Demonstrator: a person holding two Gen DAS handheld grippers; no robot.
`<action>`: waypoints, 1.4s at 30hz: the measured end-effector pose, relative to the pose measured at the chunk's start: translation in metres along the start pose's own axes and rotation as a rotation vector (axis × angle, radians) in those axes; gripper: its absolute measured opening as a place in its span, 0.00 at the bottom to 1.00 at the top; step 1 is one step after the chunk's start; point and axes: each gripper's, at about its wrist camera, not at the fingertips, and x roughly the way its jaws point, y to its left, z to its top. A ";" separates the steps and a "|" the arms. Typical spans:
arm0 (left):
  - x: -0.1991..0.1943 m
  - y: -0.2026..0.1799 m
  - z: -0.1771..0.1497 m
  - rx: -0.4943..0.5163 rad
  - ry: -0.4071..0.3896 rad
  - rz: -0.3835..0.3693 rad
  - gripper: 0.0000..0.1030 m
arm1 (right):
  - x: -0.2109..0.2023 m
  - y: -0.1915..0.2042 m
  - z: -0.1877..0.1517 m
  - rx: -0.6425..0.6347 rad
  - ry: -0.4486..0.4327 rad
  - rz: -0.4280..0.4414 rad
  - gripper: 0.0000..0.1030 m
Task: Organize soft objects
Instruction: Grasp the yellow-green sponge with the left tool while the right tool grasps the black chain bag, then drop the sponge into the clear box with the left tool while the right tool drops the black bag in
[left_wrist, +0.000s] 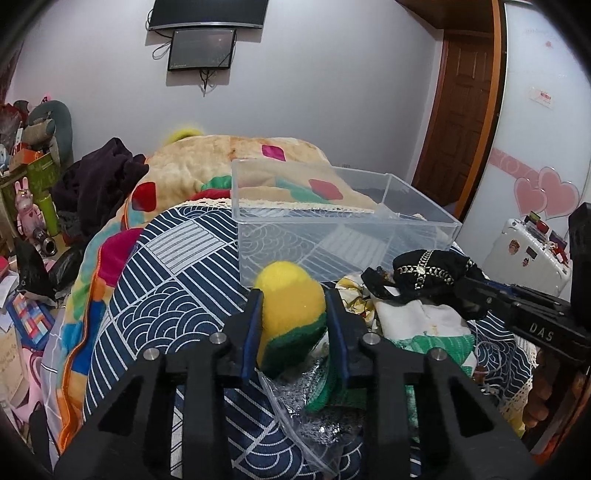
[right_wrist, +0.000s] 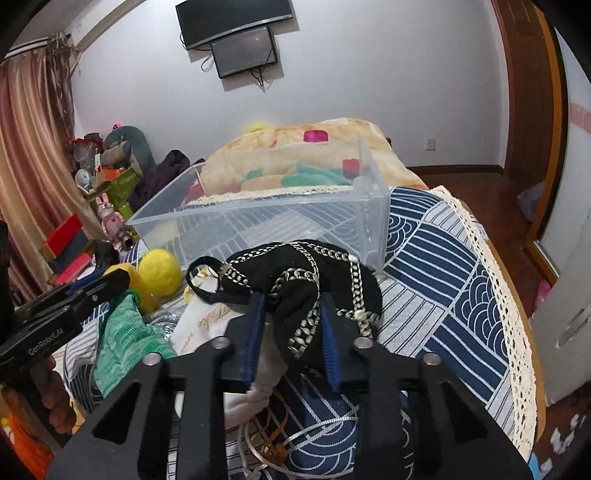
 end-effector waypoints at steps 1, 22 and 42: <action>-0.003 0.000 0.001 0.001 -0.006 -0.005 0.32 | 0.001 -0.003 0.002 0.000 -0.006 0.006 0.19; -0.049 -0.001 0.065 0.014 -0.201 -0.053 0.31 | -0.051 0.012 0.050 -0.076 -0.238 0.017 0.19; 0.071 0.004 0.111 0.035 0.025 -0.014 0.31 | 0.029 0.005 0.094 -0.052 -0.123 0.009 0.19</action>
